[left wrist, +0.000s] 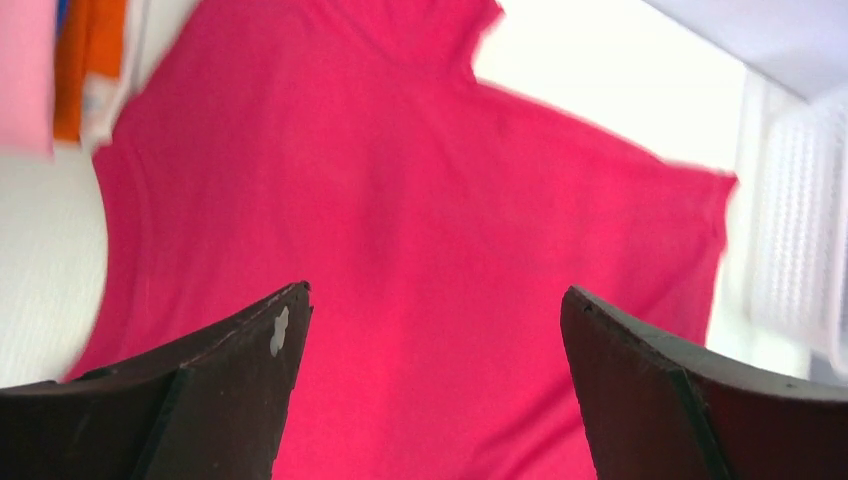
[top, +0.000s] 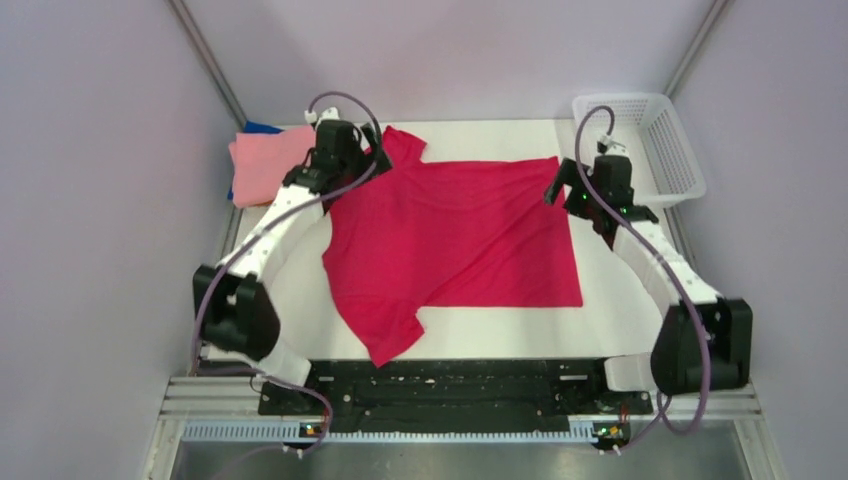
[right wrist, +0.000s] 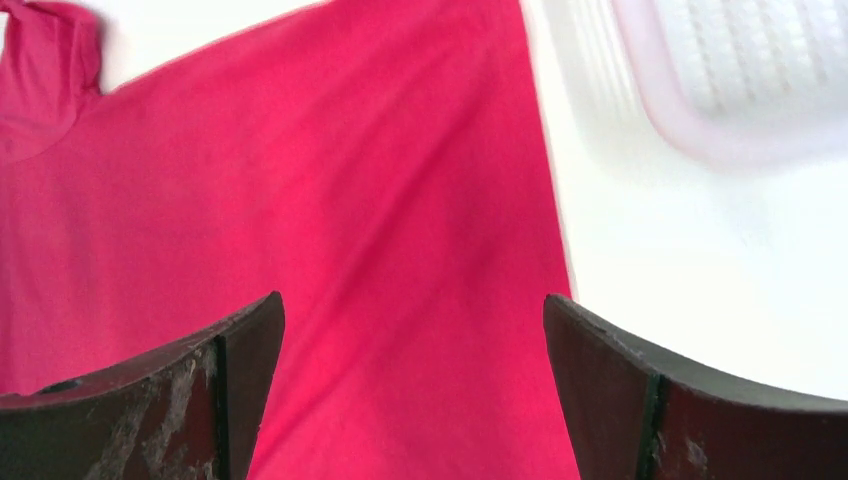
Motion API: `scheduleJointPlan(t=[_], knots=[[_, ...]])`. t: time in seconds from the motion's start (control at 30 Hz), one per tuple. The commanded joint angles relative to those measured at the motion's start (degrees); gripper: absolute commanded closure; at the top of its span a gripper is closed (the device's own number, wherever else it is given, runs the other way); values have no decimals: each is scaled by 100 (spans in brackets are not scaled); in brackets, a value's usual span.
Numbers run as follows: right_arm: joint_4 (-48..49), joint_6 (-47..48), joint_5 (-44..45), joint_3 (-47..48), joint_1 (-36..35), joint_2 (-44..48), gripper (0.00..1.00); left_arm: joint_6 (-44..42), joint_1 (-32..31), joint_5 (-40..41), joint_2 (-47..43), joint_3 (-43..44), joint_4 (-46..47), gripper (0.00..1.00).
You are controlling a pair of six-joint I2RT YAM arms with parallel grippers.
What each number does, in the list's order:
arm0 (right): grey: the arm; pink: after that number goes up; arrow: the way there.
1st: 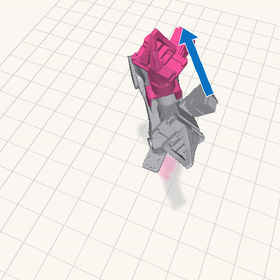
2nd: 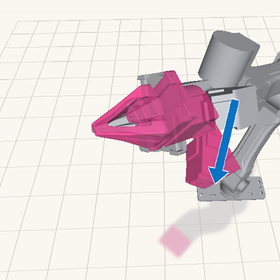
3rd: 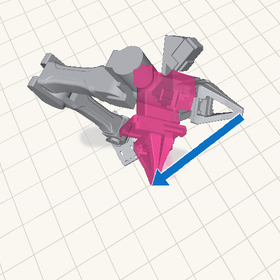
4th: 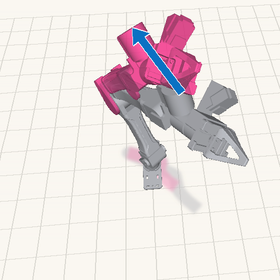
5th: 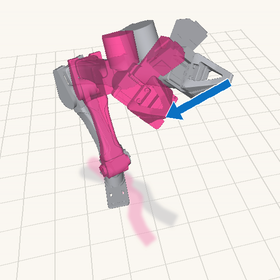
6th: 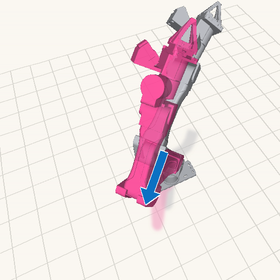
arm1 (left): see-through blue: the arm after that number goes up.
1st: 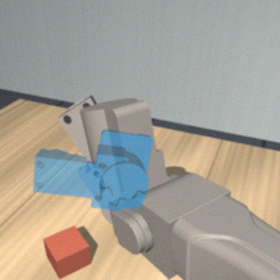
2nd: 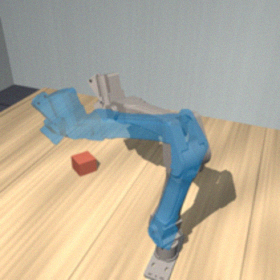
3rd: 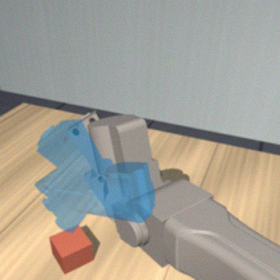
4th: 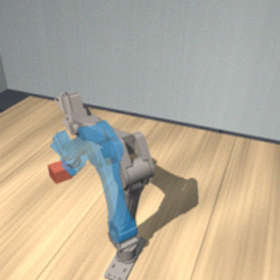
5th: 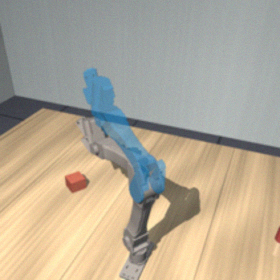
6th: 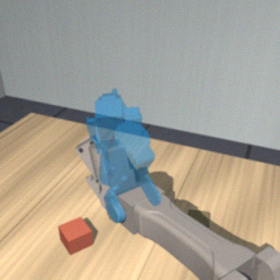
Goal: Fold and stack the t-shirts
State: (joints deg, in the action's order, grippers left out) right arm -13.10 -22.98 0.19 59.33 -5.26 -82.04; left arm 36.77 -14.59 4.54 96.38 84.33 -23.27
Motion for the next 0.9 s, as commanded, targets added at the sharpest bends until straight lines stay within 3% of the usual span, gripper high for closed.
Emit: scheduleJointPlan(t=[0.0,0.2,0.43,0.67,0.77,0.87], knots=[[46,-393,507,-1061,-34,1073,1,516,-755,822,-1215,-1398,-321,1],[238,-1275,1697,-2138,-28,2175,1,1164,-1757,371,-2496,-3327,-810,6],[533,-1580,1609,-2709,-24,2771,1,1947,-3027,425,-3701,-4440,-2006,12],[516,-1592,1456,-2797,-22,2781,1,2590,-3877,-212,-3578,-5229,-2459,30],[512,-1577,1523,-2806,-23,2759,1,2753,-4007,-199,-3474,-5272,-2536,40],[511,-1542,1493,-2790,-25,2739,1,2756,-4019,-88,-3454,-5274,-2545,42]])
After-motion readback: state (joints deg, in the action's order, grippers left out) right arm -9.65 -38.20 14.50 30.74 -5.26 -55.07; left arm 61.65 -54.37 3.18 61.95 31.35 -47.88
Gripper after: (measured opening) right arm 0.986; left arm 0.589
